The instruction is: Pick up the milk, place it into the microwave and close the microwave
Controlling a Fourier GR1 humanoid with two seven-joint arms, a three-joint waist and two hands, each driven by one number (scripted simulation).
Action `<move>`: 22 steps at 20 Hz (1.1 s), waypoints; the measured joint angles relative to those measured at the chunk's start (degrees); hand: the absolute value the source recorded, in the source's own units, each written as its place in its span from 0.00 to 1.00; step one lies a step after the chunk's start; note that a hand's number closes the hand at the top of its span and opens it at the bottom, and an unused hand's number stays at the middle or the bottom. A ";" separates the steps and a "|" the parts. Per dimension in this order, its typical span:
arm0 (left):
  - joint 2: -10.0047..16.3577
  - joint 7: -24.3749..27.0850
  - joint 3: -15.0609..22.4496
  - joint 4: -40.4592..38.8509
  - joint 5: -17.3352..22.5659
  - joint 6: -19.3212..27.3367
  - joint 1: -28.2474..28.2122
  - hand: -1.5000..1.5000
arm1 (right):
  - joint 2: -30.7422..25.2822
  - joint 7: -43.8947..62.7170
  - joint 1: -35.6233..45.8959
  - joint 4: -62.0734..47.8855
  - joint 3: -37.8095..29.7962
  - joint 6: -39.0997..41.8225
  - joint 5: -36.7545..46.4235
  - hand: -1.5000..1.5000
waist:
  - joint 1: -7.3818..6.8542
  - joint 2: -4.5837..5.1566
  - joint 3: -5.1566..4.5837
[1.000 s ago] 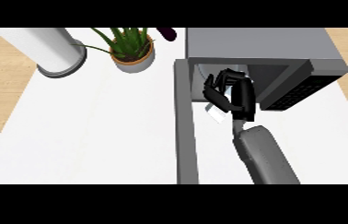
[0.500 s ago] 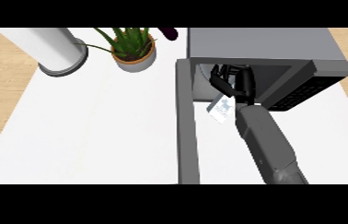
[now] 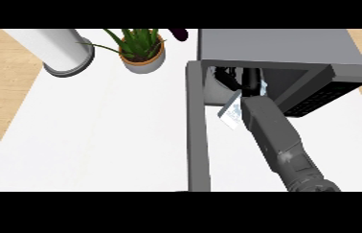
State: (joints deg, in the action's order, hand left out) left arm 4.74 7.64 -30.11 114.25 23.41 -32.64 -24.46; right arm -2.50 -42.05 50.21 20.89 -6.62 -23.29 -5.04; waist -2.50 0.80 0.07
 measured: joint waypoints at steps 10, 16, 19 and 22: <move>0.87 0.72 -0.40 -2.77 -0.46 -0.81 2.26 0.00 | -2.03 -0.64 8.20 -9.52 3.49 -14.63 8.25 1.00 | -1.51 0.65 -0.04; 1.42 2.14 -0.28 -5.09 -1.89 -1.76 3.70 0.00 | -3.22 2.17 11.05 -12.86 3.26 -21.27 9.80 1.00 | -2.19 1.07 -0.01; 1.74 2.14 -0.34 -5.60 -1.92 -1.88 4.26 0.00 | -4.62 2.16 10.91 -13.30 2.19 -22.02 9.33 1.00 | -2.53 1.35 0.04; 2.10 2.28 -0.19 -5.88 -2.18 -2.05 5.01 0.00 | -6.28 2.41 10.87 -13.83 1.21 -22.58 8.87 1.00 | -3.03 1.71 0.08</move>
State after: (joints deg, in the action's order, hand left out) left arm 6.84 9.93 -30.30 108.36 21.23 -34.69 -19.46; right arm -8.78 -39.64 61.08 7.07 -5.41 -45.87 3.83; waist -5.52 2.51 0.16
